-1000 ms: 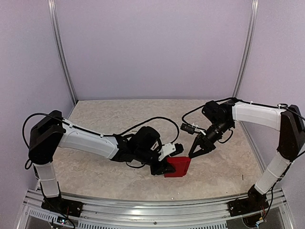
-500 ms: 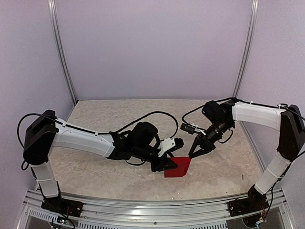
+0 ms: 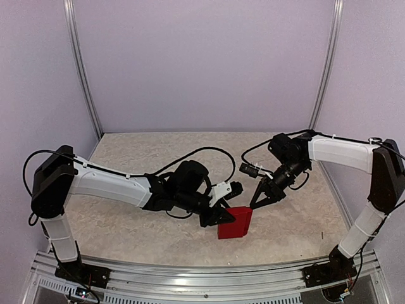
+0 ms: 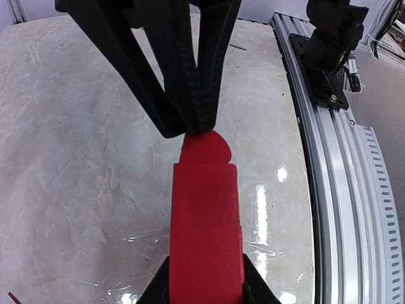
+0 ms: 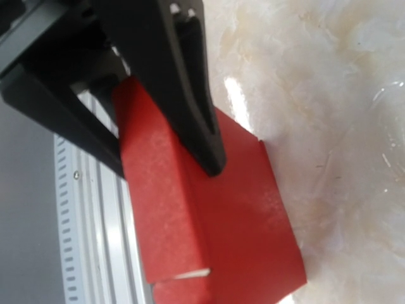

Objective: Fold the paper box

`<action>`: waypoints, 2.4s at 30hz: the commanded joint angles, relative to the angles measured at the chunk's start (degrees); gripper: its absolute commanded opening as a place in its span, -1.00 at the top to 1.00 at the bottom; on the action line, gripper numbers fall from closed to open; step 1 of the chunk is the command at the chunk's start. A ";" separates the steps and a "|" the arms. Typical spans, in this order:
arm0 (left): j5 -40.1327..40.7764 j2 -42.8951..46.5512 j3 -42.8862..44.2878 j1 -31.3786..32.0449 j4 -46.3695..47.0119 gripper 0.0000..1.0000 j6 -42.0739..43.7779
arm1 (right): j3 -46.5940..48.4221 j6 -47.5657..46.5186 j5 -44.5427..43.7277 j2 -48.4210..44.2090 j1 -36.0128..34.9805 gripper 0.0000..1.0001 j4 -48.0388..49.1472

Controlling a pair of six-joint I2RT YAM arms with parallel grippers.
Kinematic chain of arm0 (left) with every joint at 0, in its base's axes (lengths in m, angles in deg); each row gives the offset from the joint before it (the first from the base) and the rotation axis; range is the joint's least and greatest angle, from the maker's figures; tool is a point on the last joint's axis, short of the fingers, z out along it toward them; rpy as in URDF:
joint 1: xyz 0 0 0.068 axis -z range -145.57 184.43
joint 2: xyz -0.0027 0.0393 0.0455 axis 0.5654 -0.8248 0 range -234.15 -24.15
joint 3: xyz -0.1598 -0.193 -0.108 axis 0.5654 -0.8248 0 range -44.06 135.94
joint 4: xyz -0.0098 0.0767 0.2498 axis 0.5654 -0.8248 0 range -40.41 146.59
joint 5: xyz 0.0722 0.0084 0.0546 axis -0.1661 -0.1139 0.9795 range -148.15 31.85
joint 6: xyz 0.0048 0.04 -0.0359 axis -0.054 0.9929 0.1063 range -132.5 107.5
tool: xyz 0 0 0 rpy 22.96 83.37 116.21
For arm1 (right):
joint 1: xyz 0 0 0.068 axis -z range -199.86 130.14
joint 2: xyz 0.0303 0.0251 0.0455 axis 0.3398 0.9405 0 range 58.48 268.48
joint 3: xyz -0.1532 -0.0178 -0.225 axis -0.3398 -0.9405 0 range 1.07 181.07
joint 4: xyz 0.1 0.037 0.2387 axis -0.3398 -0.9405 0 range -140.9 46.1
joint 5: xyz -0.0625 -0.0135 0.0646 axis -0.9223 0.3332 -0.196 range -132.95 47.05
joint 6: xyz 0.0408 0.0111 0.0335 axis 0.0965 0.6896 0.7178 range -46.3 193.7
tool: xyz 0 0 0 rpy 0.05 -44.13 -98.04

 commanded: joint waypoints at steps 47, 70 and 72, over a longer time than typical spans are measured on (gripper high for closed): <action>14.50 -4.05 6.26 1.00 -6.18 0.50 0.50 | -0.20 0.11 0.61 0.88 0.45 0.49 -3.28; 19.77 -6.47 9.12 -2.08 -6.02 0.54 -10.34 | -1.91 5.70 3.28 -1.69 -0.62 0.17 -0.65; 20.20 -7.02 9.70 -2.15 -6.04 0.54 -11.60 | -1.88 6.01 3.69 -1.81 -0.68 0.14 -0.56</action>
